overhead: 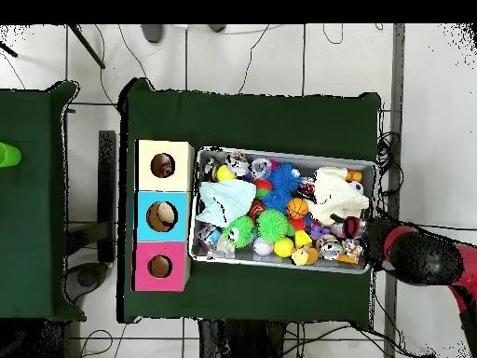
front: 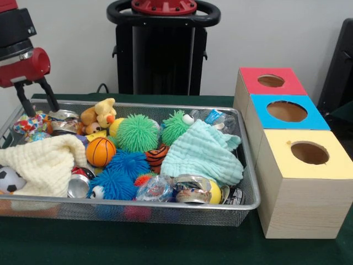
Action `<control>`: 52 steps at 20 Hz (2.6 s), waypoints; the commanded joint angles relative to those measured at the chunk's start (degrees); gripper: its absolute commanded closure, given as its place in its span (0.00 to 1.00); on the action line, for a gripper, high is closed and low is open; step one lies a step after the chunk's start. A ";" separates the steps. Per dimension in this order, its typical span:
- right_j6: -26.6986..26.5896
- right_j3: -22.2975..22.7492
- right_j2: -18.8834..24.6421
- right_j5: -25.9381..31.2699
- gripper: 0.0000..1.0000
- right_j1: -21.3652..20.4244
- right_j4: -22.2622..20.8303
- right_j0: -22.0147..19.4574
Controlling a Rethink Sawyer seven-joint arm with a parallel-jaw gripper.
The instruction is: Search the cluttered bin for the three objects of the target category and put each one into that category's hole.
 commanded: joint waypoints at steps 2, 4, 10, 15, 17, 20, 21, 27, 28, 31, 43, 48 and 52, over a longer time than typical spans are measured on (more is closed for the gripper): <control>-15.20 2.53 -2.18 0.59 0.00 2.04 -4.88 1.78; -15.65 2.36 -2.48 0.36 0.00 3.90 -4.73 1.07; -18.55 1.12 -2.30 1.15 0.00 7.69 -4.21 -1.29; -20.24 -0.07 -1.78 2.55 0.00 8.82 -3.95 -2.29; -20.69 -0.46 -1.58 3.14 0.00 9.13 -3.69 -2.64; -21.17 -0.78 -1.25 4.00 0.00 9.25 -3.33 -3.12; -21.18 -0.84 -1.12 4.35 0.00 9.22 -3.06 -3.26; -19.50 -2.28 0.17 8.87 0.00 8.05 1.20 -3.35; -19.22 -2.62 0.60 10.13 0.00 7.11 2.13 -3.22; -18.29 -3.58 2.05 13.69 0.00 3.66 4.75 -2.54; -20.12 -10.08 -0.64 21.42 0.00 -8.90 -3.95 5.57; -19.48 -9.66 -1.26 20.31 0.00 -10.03 -5.00 6.35; -18.67 -8.50 -1.70 16.60 0.00 -10.78 -6.84 7.00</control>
